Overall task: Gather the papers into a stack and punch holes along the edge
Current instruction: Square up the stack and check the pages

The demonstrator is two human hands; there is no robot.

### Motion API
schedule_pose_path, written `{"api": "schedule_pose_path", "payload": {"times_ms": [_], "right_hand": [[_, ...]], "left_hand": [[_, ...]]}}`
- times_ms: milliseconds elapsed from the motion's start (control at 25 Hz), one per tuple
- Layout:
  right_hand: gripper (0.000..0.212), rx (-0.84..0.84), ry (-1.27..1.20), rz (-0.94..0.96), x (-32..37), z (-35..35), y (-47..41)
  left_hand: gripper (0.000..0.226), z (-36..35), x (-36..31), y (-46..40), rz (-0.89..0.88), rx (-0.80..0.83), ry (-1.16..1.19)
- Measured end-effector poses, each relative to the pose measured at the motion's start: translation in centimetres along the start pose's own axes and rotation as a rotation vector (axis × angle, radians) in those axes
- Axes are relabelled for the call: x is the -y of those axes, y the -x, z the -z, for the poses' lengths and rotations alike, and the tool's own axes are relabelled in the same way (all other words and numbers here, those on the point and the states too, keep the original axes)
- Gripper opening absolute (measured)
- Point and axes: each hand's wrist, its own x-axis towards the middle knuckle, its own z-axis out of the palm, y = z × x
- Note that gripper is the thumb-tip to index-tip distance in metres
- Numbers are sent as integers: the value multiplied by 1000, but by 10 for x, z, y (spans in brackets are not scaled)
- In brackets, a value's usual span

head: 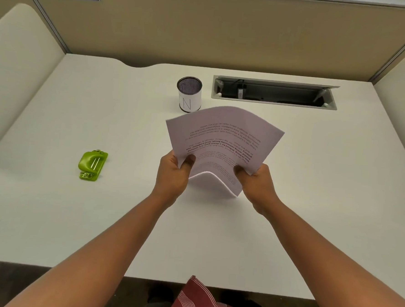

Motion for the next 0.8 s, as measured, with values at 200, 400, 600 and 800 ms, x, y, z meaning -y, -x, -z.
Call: {"api": "schedule_pose_path", "payload": {"times_ms": [200,400,600,800], "right_hand": [[24,18,-30,-12,9,8,3],[18,6,-288,-71,18,27,-1],[31,50,-738,-264,15,16,8],[38,46,-818,-140,20,-6,12]], "left_hand": [[17,7,-2,-5,8,-39,31],[18,25,-5,-20,130,-43,336],[32,12,-10,-20,217,44,737],[36,-6,-9,-12,283,76,831]]}}
